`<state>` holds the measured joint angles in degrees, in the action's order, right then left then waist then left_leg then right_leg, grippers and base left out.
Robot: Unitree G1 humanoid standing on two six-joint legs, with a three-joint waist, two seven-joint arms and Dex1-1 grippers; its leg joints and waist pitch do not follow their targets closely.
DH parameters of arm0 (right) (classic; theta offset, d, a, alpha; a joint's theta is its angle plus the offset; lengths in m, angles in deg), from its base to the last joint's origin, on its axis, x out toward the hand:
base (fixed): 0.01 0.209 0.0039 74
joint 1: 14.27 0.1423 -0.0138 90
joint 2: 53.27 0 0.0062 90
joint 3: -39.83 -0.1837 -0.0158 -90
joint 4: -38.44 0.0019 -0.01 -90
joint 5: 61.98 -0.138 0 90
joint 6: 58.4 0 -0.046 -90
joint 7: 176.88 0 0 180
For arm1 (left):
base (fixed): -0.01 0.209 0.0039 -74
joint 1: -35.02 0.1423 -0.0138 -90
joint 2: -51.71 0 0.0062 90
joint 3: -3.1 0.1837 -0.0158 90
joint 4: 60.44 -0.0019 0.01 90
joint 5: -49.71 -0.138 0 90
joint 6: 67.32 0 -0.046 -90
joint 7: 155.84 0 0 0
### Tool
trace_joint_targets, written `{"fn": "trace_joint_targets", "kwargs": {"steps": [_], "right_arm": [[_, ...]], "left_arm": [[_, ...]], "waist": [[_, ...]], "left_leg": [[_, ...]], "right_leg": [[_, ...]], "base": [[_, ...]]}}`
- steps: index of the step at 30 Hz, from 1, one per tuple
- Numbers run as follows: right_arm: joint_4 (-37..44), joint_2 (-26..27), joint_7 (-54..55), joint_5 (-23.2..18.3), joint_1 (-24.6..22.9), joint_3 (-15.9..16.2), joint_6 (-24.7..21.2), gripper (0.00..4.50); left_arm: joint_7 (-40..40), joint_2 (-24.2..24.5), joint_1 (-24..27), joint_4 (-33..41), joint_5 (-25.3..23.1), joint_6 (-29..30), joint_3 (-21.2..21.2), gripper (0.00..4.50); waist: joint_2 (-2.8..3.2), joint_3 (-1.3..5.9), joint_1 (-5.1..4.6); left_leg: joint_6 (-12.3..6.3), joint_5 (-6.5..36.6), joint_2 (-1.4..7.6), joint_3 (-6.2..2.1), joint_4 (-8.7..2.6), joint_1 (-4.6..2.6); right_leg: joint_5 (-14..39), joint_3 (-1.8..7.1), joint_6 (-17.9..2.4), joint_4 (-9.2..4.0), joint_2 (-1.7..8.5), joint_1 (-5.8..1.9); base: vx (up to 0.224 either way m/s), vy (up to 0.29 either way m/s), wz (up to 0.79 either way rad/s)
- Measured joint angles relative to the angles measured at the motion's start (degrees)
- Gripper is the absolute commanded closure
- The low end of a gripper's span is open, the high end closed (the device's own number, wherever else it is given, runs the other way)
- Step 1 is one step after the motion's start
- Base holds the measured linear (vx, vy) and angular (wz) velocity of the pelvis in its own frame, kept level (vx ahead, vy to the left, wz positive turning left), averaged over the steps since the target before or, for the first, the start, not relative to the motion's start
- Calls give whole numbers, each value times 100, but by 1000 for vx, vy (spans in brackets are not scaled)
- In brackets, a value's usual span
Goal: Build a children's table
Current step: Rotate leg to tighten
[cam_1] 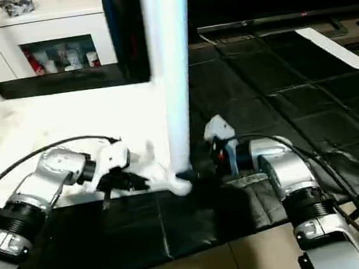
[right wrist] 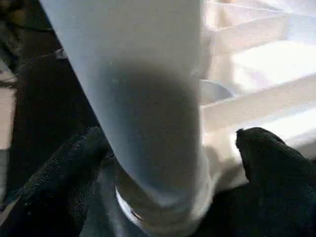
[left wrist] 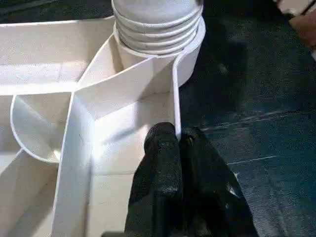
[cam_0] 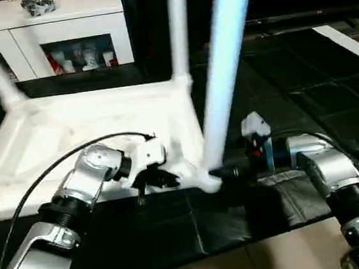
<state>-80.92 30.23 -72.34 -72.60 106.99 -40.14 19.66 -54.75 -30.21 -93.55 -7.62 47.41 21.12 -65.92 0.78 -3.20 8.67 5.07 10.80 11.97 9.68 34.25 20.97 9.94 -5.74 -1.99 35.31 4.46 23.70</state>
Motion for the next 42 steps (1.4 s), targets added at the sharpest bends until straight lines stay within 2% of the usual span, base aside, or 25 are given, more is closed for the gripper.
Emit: {"fn": "trace_joint_targets", "kwargs": {"steps": [7, 9, 12, 14, 17, 18, 23, 28, 34, 42], "right_arm": [[-1, -2, -371, 26, 5, 268, 95, 3], [-1, 2, -431, 26, 6, 305, 95, 29], [-25, 2, -500, 21, 31, 307, 105, 40], [-29, 11, -523, 2, 31, 314, 105, 74], [-29, 10, -588, -70, 34, 310, 79, 84], [-28, 6, -640, -105, 37, 304, 64, 107], [-26, -25, -741, -219, 47, 273, -39, 136], [-21, -20, -745, -233, 55, 258, -34, 184], [18, -16, -745, -231, 55, 256, 21, 217], [145, -23, -699, -220, -1, 258, 79, 231]], "left_arm": [[-91, -22, -22, -17, -19, -166, 74, 450], [-92, -21, -21, -17, -20, -190, 75, 450], [-170, -9, -21, -16, -16, -222, 85, 450], [-198, 3, -20, -16, -15, -229, 85, 450], [-286, 36, -17, -16, -7, -273, 99, 450], [-310, 44, -17, -16, -5, -287, 109, 450], [-349, 52, -17, -17, -1, -350, 135, 450], [-415, 50, -17, -17, -2, -371, 140, 450], [-414, 62, -21, -61, -6, -409, 139, 450], [-413, 60, -42, -141, -5, -486, 138, 450]], "waist": [[-2, 1, 7], [-2, 1, 10], [-3, 1, 24], [-3, 1, 29], [-3, 1, 35], [-3, 1, 43], [-2, 1, 70], [-2, 2, 87], [5, 6, 87], [23, 16, 95]], "left_leg": [[0, 0, 0, 0, 2, 1], [0, 0, 0, 0, 2, 2], [0, 0, 1, 0, 2, 2], [0, 0, 1, 0, 2, 2], [0, 0, 1, 0, 2, 2], [0, 0, 1, 0, 2, 1], [0, 0, 1, 0, 3, 1], [0, 0, 1, -1, 3, 1], [0, 0, 1, -2, 3, -4], [1, 0, 1, -5, 3, -14]], "right_leg": [[0, 0, 0, 0, 0, 0], [0, 0, 0, 0, 0, 1], [0, 0, 1, 0, 0, 1], [0, 0, 1, 1, 0, 2], [0, 0, 1, 1, 0, 2], [0, 0, 1, 1, 0, 1], [0, 0, 1, 1, 0, 1], [0, 0, 1, 1, 0, 1], [0, 0, 1, 4, 0, -3], [0, 0, 1, 6, 0, -13]], "base": [[0, 0, 0], [0, 0, 0], [0, 0, 0], [0, 0, 0], [0, 0, 0], [0, 0, 0], [0, 0, 0], [0, 0, 0], [0, 0, 0], [0, 0, 0]]}}
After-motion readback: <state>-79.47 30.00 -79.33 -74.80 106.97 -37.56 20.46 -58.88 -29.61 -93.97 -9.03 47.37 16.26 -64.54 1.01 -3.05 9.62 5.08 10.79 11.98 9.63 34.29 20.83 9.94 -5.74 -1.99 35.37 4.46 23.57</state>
